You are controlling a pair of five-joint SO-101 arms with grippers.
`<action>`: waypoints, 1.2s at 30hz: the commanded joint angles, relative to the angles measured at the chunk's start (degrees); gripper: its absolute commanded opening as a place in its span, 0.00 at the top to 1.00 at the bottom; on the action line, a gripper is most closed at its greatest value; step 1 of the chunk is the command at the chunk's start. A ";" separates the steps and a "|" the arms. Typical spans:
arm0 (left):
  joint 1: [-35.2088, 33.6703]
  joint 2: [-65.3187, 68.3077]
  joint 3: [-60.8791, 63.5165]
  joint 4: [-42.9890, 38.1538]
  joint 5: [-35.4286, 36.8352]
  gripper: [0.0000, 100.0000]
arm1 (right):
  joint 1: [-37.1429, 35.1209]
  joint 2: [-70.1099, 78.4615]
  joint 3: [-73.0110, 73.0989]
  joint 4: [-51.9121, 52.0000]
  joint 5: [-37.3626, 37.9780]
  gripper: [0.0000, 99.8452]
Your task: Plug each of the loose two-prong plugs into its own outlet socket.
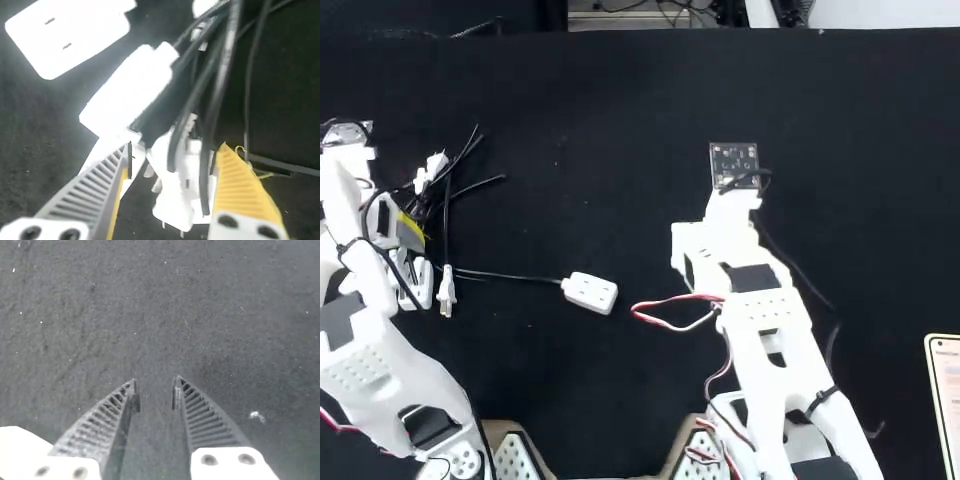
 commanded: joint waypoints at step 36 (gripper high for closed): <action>-0.66 9.93 -12.62 9.41 -1.23 0.83 | 0.97 -1.10 -0.48 -1.58 0.09 0.88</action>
